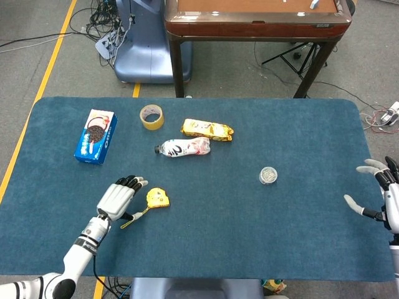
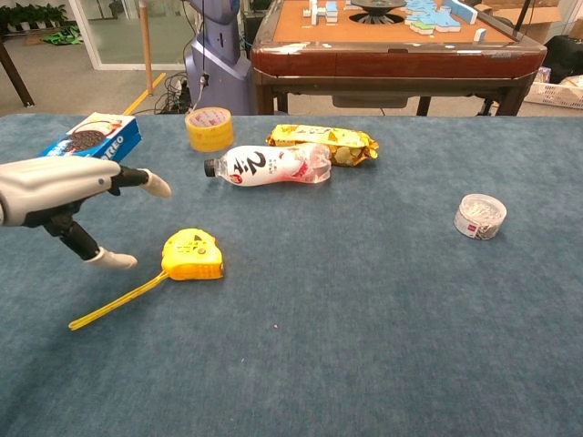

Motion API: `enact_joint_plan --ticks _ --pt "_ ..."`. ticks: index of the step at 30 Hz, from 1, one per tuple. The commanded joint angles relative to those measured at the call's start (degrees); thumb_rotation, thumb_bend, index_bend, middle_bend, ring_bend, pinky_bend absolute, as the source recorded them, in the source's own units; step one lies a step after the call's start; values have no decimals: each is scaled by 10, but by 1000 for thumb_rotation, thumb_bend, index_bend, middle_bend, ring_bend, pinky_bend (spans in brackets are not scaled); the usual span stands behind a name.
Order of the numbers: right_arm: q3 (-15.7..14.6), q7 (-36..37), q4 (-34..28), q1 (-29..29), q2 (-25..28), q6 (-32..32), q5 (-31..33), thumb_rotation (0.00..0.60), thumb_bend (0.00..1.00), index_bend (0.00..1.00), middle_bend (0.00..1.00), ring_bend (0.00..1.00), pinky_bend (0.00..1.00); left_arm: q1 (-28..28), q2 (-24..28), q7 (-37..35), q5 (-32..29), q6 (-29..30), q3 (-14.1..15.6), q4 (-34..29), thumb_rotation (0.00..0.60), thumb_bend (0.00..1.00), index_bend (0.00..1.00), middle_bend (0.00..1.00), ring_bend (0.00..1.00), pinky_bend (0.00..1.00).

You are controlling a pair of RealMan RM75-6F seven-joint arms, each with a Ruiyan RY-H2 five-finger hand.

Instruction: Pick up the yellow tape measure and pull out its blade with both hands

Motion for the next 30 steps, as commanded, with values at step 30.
enact_joint_plan --ticks 30 --pt "2 22 33 0 -5 -22 24 600 273 319 219 31 78 -117 -152 135 -205 57 -4 107 600 185 268 233 175 149"
